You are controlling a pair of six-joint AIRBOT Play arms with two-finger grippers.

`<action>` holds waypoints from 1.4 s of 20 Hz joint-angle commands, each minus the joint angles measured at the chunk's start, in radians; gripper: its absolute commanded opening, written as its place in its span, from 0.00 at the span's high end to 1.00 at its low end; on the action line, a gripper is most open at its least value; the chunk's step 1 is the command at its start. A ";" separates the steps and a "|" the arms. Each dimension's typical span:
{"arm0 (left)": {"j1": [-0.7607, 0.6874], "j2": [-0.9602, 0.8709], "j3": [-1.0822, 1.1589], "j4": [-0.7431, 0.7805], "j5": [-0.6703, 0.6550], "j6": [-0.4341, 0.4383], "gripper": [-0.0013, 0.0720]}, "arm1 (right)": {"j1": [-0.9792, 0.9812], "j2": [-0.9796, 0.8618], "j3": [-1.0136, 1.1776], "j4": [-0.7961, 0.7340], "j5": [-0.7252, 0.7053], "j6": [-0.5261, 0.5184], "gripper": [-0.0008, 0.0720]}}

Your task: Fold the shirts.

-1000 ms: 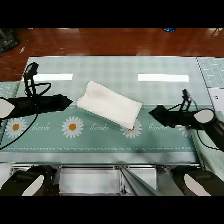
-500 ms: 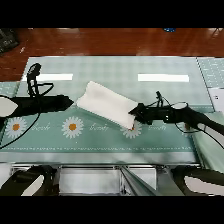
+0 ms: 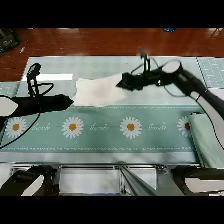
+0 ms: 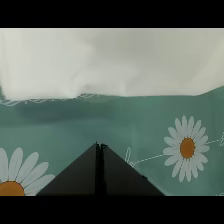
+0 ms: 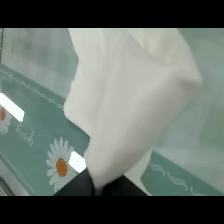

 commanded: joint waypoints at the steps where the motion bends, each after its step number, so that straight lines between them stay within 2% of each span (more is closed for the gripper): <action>1: -0.001 0.000 0.000 0.000 0.019 0.000 0.96 | -0.025 -0.003 0.360 -0.345 0.116 0.203 0.96; 4: -0.001 0.000 0.000 0.000 -0.002 -0.001 0.96 | -0.129 0.003 0.562 -0.349 0.251 0.274 0.96; 6: -0.001 0.000 0.000 0.000 -0.014 0.000 0.96 | -0.212 0.032 0.620 -0.369 0.338 0.308 0.96; 10: -0.001 0.000 0.000 0.000 -0.014 0.000 0.96 | -0.428 0.136 0.624 -0.372 0.475 0.386 0.96; 13: -0.001 0.000 0.000 -0.002 0.001 0.000 0.96 | -0.620 0.210 0.599 -0.387 0.645 0.452 0.96; 19: -0.001 0.000 0.000 -0.030 0.064 0.000 0.96 | -0.908 0.414 0.399 -0.539 0.847 0.415 0.96; 22: -0.001 0.000 0.000 -0.030 0.090 0.000 0.96 | -1.087 0.557 0.199 -0.589 0.846 0.380 0.96; 28: -0.001 -0.005 0.000 -0.031 0.104 0.000 0.96 | -1.430 0.791 -0.174 -0.995 0.843 0.280 0.96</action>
